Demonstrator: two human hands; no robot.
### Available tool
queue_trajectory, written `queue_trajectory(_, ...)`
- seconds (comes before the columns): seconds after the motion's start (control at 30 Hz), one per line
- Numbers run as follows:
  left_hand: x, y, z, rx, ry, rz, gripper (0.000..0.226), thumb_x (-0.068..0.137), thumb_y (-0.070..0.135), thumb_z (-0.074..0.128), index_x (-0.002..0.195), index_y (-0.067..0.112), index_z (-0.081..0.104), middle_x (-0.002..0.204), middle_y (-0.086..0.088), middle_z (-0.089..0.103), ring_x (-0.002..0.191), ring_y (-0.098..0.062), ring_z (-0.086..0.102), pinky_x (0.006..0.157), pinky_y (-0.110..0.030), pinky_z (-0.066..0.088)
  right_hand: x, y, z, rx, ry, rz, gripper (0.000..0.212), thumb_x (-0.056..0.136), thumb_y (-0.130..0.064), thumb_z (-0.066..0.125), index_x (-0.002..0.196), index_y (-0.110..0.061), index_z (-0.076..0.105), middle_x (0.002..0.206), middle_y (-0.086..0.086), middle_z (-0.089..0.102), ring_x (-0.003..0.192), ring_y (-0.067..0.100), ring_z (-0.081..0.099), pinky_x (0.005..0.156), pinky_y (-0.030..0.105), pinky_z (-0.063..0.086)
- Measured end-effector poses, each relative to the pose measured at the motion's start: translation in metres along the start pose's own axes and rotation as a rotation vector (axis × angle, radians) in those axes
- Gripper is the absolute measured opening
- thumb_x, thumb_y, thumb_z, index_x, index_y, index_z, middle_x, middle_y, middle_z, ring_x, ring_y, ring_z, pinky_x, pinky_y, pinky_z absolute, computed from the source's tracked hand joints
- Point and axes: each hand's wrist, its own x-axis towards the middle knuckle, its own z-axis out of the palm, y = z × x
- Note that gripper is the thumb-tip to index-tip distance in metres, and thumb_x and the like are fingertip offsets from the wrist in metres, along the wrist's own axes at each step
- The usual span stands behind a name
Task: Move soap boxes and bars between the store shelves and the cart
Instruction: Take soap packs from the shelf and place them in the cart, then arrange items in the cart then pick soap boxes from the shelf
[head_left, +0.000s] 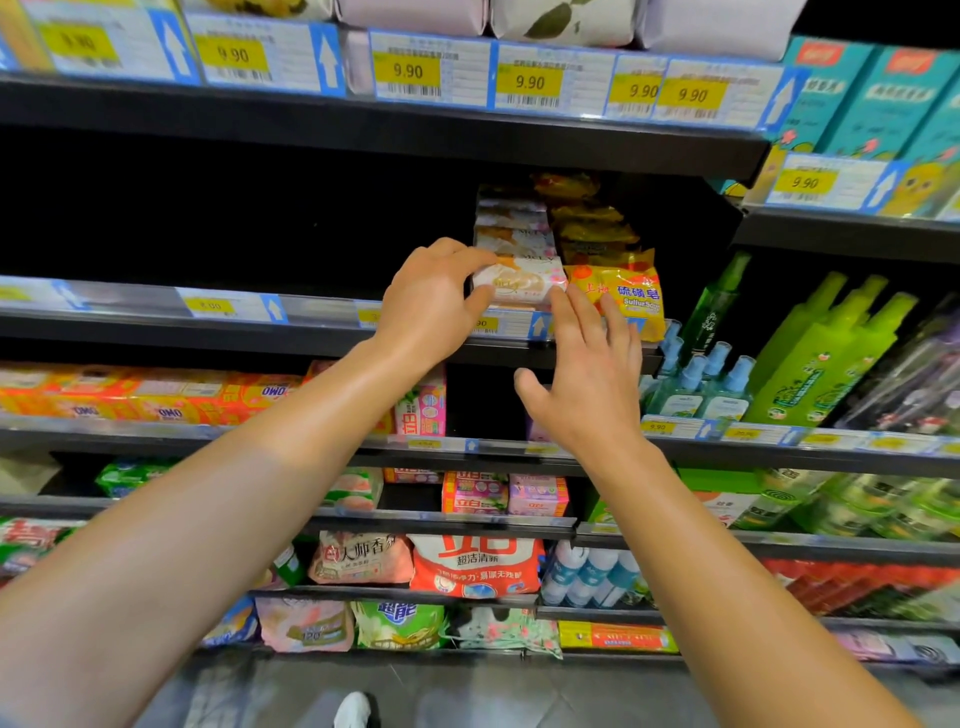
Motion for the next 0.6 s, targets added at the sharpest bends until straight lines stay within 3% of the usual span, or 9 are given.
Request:
queue_trajectory(0.4, -0.017, -0.005, -0.009, -0.003, -0.037, 0.005, 0.052, 0.094, 0.032, 0.059, 0.142, 0.015, 0.05, 0.143, -0.006, 0.052, 0.132, -0.027, 0.044, 0.109, -0.038, 0.036, -0.007, 0.001, 0.002, 0.033, 0.03, -0.004, 0.082, 0.087, -0.043, 0.061, 0.156, -0.022, 0.022, 0.163, 0.004, 0.021, 0.151, 0.03, 0.006, 0.12, 0.054, 0.013)
queue_trajectory(0.6, -0.067, -0.016, -0.02, -0.02, -0.003, -0.023, 0.057, 0.092, 0.041, 0.053, 0.144, 0.019, 0.048, 0.151, -0.005, 0.042, 0.141, -0.025, 0.031, 0.118, -0.043, 0.025, -0.034, -0.014, 0.003, 0.021, 0.053, -0.124, 0.078, 0.087, -0.043, 0.059, 0.154, -0.019, 0.028, 0.16, 0.006, 0.026, 0.149, 0.032, 0.015, 0.12, 0.054, 0.016)
